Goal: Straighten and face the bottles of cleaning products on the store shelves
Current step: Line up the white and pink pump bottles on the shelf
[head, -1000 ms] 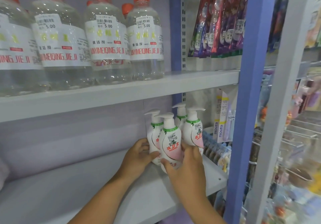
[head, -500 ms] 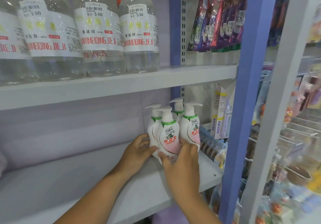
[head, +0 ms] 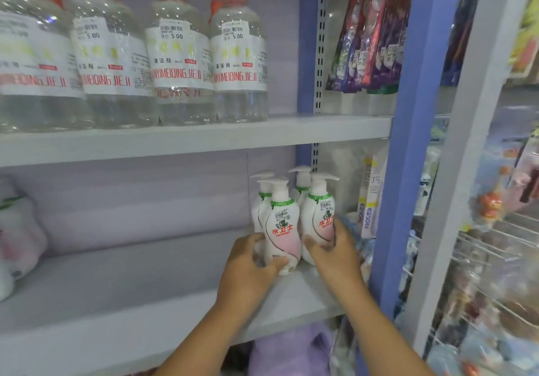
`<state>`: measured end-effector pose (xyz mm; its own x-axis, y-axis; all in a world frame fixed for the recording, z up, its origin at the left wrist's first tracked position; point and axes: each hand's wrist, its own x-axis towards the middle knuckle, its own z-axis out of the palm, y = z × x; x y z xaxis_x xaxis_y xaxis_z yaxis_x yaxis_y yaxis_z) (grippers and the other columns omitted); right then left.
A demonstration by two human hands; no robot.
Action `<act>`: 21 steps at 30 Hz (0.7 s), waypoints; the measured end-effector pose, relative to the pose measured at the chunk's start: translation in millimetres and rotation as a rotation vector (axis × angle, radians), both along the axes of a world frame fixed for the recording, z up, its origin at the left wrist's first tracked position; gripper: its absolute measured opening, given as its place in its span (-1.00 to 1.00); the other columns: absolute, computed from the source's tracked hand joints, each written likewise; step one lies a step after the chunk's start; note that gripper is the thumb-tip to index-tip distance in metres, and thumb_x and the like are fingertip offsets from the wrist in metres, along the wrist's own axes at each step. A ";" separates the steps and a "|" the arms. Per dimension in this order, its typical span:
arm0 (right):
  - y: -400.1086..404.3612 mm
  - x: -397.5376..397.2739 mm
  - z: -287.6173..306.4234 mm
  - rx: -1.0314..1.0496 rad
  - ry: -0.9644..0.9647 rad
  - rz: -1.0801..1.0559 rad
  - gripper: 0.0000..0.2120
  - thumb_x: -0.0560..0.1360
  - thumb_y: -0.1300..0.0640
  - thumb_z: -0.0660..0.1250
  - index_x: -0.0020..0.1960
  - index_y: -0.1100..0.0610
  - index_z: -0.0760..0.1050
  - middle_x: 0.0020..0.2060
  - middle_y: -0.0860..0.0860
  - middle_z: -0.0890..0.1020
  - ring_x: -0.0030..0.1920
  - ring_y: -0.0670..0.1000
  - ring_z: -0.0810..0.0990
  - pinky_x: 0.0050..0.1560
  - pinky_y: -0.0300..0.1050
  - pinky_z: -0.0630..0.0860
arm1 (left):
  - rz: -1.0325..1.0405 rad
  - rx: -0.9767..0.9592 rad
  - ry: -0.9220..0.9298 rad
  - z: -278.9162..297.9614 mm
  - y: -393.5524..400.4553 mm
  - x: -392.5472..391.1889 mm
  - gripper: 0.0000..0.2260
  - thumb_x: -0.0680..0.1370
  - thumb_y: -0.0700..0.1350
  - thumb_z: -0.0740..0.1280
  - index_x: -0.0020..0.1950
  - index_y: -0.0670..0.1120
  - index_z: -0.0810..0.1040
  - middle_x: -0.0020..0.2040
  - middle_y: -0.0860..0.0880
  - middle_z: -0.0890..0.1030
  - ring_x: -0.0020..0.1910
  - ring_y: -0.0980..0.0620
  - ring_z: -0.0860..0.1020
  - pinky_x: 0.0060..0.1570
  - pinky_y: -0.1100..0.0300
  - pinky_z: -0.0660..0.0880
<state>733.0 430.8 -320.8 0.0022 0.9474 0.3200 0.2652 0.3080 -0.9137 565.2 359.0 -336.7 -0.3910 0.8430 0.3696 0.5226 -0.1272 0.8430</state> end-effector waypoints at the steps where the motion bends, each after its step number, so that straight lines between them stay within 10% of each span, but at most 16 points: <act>1: 0.6 -0.8 -4.9 0.023 -0.001 -0.010 -0.44 0.46 0.05 0.53 0.42 -0.06 0.44 0.27 -0.08 0.61 0.23 0.02 0.62 0.31 0.09 0.53 | 0.032 0.016 -0.005 -1.1 0.5 2.8 -0.47 0.43 0.05 0.59 0.35 0.14 0.50 0.21 0.21 0.48 0.04 0.21 0.58 -0.02 0.32 0.49; 13: -50.9 -21.4 -8.0 0.318 -0.005 -0.271 -0.31 0.43 -0.01 0.55 0.46 0.09 0.36 0.34 0.05 0.44 0.34 0.13 0.42 0.24 0.02 0.44 | 0.142 0.005 -0.110 5.1 -31.4 -36.8 -0.58 0.46 0.10 0.55 0.27 0.24 0.50 0.25 0.26 0.54 0.06 0.27 0.58 -0.19 0.52 0.44; 21: -120.9 -186.0 -24.5 0.045 -0.035 0.430 -0.33 0.45 -0.11 0.53 0.48 0.01 0.37 0.30 -0.07 0.43 0.25 -0.05 0.50 0.22 -0.14 0.44 | 0.525 0.126 -0.324 18.7 -176.2 -166.4 -0.57 0.51 0.03 0.54 0.32 0.05 0.50 0.27 0.09 0.57 0.17 0.07 0.61 0.21 0.00 0.58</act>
<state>547.0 309.9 -345.3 -0.4015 0.8448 0.3537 0.1345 0.4364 -0.8896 398.7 182.8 -317.9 -0.8498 0.4657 0.2469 0.2630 -0.0314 0.9643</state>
